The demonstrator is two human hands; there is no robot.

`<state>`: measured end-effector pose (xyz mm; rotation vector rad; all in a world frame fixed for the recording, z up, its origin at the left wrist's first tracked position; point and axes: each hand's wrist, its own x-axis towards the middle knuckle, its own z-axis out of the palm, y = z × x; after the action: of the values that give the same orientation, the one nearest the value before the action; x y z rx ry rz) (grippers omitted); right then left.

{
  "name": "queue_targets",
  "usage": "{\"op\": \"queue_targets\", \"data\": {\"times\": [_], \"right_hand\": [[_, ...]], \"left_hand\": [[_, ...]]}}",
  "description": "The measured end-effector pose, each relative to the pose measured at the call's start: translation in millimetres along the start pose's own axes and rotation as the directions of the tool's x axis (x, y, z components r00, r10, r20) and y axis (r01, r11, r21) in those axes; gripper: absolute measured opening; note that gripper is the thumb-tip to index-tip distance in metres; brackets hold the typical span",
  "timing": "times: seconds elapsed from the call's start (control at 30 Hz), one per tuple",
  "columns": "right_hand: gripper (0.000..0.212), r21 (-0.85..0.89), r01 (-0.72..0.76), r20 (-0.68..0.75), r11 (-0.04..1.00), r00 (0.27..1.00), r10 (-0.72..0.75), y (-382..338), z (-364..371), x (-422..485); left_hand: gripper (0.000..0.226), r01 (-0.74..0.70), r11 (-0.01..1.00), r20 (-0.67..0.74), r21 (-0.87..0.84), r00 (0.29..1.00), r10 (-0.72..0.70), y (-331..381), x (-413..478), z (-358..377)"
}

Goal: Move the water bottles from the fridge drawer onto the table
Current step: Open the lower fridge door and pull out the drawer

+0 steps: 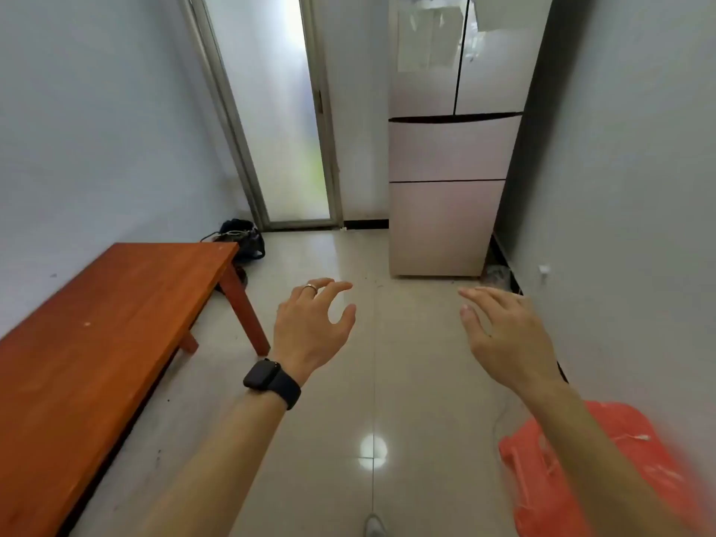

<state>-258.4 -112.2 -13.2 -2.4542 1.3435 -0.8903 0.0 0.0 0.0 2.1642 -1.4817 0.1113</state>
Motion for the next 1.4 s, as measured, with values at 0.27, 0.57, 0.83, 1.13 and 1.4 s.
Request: {"op": "queue_targets", "data": {"times": [0.27,0.57,0.83,1.13,1.4], "right_hand": [[0.036,-0.064,-0.093,0.073,0.994,0.992,0.098,74,63,160],[0.039,-0.089,-0.15,0.089,0.985,0.983,0.158,162,108,336],[0.041,-0.048,-0.171,0.107,0.984,0.979,0.175,251,152,499],[0.042,-0.023,-0.103,0.134,0.994,0.985,0.105,311,202,711],[0.043,-0.036,-0.017,0.145,0.999,0.989,0.022,305,289,891]], "left_hand": [[0.04,0.011,1.0,0.099,-0.019,0.995,-0.009,-15,186,100],[0.039,-0.006,0.998,0.182,-0.063,0.983,0.017,6,390,197],[0.04,-0.013,0.997,0.19,-0.075,0.981,0.027,30,559,293],[0.039,0.094,0.993,0.132,-0.064,0.988,-0.085,19,742,349],[0.041,0.173,0.972,0.09,-0.16,0.983,-0.16,-56,911,390]]}}
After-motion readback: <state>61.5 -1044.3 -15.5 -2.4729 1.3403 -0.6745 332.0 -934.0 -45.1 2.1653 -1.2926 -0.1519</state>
